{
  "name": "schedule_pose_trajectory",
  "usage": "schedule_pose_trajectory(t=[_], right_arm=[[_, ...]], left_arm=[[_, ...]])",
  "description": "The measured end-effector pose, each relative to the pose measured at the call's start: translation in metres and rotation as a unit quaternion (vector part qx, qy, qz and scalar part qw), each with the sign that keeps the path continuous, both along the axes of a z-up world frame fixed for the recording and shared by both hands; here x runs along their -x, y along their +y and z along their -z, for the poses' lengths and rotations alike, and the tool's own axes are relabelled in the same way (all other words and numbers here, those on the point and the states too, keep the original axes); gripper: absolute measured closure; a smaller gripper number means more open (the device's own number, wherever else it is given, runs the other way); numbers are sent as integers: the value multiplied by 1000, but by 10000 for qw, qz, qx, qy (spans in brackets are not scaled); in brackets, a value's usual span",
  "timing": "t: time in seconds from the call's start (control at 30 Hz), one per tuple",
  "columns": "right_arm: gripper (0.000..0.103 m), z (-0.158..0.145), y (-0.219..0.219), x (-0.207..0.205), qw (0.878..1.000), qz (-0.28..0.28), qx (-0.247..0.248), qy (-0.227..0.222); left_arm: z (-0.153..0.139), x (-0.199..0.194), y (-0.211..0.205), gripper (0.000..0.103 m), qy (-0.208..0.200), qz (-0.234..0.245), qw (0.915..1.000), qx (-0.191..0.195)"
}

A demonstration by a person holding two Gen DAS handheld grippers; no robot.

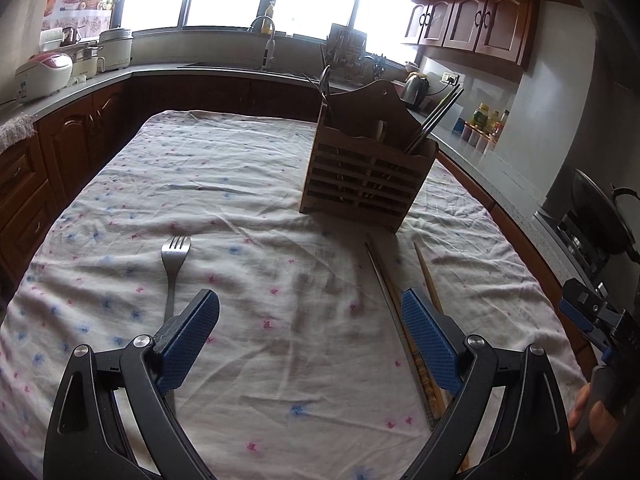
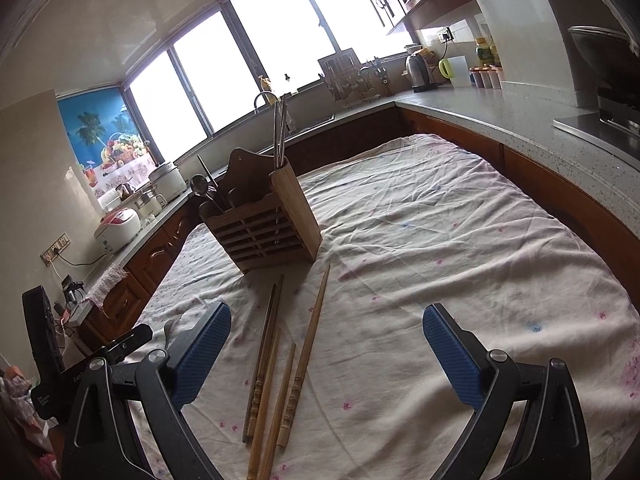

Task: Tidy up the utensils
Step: 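Withdraw both grippers and move them over the remaining wooden chopsticks, then close the left gripper on a wooden chopstick while the right grasps another wooden chopstick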

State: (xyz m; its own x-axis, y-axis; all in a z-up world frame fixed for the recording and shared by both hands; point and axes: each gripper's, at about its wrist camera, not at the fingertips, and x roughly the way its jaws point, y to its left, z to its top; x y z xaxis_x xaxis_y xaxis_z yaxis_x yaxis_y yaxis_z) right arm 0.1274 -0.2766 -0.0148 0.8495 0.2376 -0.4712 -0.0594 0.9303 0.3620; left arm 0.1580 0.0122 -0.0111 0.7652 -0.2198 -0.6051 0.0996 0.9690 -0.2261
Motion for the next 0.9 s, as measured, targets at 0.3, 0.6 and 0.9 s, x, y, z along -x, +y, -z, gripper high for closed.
schedule_pose_trajectory(t=[0.3,0.6,0.9], right_arm=[[6,5,-5,-18,9999,-16,-2,150],[23,8,-4,-51,9992,-112,16,374],[60,30,22,-110,9932,-545,140,1015]], left_arm=[[-2,-27,-17,9,114,255,9996,7],[3,-61,-39,25,373,613,9974,-86],[15,-87,-47,38,671,742,9949,-91]])
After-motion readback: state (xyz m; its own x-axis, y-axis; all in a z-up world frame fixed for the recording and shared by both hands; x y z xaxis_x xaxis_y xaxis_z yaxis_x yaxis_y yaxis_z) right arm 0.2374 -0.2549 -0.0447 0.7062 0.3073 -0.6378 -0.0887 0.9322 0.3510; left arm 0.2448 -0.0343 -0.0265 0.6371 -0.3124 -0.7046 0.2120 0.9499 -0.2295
